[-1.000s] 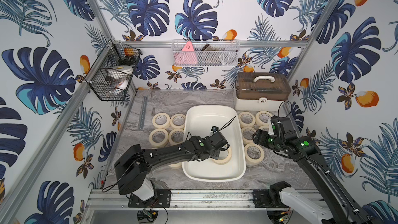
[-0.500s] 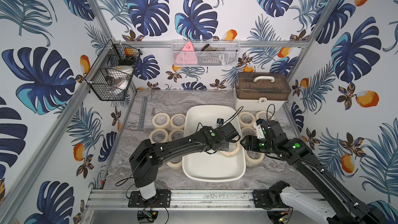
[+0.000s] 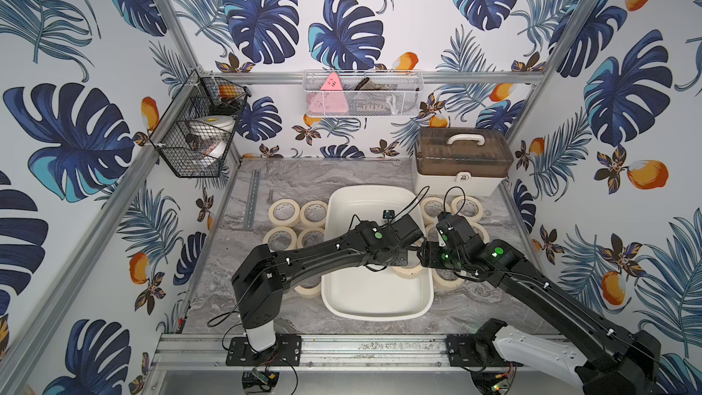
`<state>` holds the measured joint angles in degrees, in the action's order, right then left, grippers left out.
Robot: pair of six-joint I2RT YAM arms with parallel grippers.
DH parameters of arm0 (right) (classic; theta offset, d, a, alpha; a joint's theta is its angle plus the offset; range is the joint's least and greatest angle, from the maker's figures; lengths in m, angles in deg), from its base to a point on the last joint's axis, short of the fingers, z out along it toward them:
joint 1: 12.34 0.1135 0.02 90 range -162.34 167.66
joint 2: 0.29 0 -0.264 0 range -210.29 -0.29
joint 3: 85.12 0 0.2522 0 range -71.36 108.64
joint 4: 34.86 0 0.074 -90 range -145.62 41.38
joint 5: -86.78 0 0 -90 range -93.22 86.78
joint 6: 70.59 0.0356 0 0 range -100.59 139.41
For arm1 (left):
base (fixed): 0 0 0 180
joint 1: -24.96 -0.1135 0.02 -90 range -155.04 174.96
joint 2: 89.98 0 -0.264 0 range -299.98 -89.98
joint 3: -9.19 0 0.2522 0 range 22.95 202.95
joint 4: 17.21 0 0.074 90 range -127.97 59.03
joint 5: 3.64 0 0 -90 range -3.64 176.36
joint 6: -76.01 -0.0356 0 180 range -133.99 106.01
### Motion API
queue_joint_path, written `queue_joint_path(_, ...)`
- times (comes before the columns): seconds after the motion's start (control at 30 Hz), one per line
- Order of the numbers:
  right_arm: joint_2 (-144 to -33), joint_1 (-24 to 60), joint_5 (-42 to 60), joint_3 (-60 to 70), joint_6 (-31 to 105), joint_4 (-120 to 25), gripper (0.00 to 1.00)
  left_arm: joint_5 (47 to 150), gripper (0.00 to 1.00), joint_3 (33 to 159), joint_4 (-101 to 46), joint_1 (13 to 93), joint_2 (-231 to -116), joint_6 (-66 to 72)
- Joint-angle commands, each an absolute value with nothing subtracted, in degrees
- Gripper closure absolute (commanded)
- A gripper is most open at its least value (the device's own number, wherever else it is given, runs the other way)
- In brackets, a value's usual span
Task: Take out the art tape in the storage box
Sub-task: Place the art tape at the center of the board.
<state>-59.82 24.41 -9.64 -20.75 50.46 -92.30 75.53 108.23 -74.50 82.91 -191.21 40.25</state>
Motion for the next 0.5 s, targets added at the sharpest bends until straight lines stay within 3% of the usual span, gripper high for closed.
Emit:
queue_joint_path(0.0,-60.9,24.6,-12.1,-20.6,51.2,-90.3,0.33,75.6,1.0,107.9,-73.7,83.0,-190.5,40.9)
queue_joint_path(0.13,-62.4,24.6,-12.6,-20.3,51.4,-90.1,0.41,75.7,1.0,107.5,-73.5,83.0,-190.2,41.1)
queue_joint_path(0.47,-62.6,24.5,-13.4,-19.4,51.0,-90.0,0.86,77.6,0.98,106.8,-70.8,83.0,-188.0,38.7)
